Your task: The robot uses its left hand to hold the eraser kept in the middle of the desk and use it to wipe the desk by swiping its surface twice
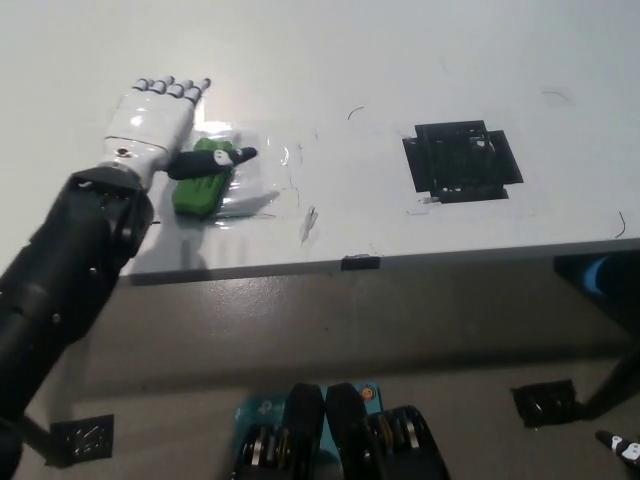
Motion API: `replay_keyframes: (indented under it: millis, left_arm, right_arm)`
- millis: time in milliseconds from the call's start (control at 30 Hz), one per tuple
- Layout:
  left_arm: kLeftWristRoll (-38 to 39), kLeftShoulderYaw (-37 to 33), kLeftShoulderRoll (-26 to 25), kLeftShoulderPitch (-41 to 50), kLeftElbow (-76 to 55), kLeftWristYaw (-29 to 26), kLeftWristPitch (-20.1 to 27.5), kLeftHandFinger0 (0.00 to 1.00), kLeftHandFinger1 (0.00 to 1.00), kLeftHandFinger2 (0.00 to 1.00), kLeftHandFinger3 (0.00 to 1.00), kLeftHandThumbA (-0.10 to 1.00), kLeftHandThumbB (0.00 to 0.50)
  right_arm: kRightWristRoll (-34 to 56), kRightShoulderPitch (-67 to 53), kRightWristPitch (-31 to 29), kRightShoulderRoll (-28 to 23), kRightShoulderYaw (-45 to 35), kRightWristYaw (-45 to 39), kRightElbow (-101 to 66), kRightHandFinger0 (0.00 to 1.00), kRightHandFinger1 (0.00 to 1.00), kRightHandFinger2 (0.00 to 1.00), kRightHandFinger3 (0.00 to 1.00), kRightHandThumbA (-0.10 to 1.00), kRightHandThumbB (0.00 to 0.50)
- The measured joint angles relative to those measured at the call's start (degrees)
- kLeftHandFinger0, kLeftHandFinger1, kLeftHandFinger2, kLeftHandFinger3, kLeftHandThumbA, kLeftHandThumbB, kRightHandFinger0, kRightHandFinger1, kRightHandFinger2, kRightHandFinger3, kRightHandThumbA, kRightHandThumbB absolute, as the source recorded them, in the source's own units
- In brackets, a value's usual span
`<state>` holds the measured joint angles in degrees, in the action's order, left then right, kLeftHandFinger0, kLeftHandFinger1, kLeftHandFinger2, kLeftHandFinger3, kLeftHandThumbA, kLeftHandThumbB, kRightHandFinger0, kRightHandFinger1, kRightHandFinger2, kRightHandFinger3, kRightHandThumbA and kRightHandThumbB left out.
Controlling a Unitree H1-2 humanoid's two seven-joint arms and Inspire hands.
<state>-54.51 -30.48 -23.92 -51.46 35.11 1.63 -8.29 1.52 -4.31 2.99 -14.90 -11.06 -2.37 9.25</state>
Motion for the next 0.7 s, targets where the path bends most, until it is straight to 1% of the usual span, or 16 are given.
replay_keyframes:
  millis: [33,67,233,300,467,567,700]
  left_arm:
    - [0.13,0.14,0.74,0.06,0.02,-0.13,-0.03,1.0,1.0,1.0,1.0,1.0,0.382]
    - [0.23,0.22,1.43,0.15,0.0,-0.21,-0.06,1.0,1.0,1.0,1.0,1.0,0.407]
    - [0.75,1.0,5.39,1.09,-0.04,-0.69,-0.27,1.0,1.0,1.0,1.0,1.0,0.376]
    - [1.27,1.98,6.34,1.77,-0.46,-0.79,-0.25,1.0,1.0,1.0,1.0,1.0,0.377]
    - [2.16,3.23,7.31,3.65,-0.51,-1.69,-0.1,1.0,1.0,1.0,1.0,1.0,0.385]
    - [2.29,3.22,7.31,4.49,-0.47,-1.85,-0.1,1.0,1.0,1.0,1.0,1.0,0.377]
    - [2.28,3.09,7.28,5.18,-0.37,-1.86,-0.1,1.0,1.0,1.0,1.0,1.0,0.403]
  right_arm:
    - [0.0,0.0,-0.01,-0.02,0.0,-0.04,0.01,1.0,1.0,1.0,1.0,1.0,0.5]
    - [0.0,0.0,0.0,-0.04,0.0,-0.08,0.0,1.0,1.0,1.0,1.0,1.0,0.5]
    - [0.01,0.08,-0.01,-0.04,-0.02,-0.22,0.01,1.0,1.0,1.0,1.0,1.0,0.496]
    - [0.0,0.05,0.0,-0.04,-0.02,-0.21,-0.01,1.0,1.0,1.0,1.0,1.0,0.5]
    - [0.0,0.07,0.0,-0.04,-0.01,-0.21,-0.07,1.0,1.0,1.0,1.0,1.0,0.5]
    - [0.0,0.1,-0.01,0.02,-0.01,-0.21,-0.06,1.0,1.0,1.0,1.0,1.0,0.5]
    - [0.0,0.07,-0.01,0.13,-0.01,-0.21,-0.07,1.0,1.0,1.0,1.0,1.0,0.5]
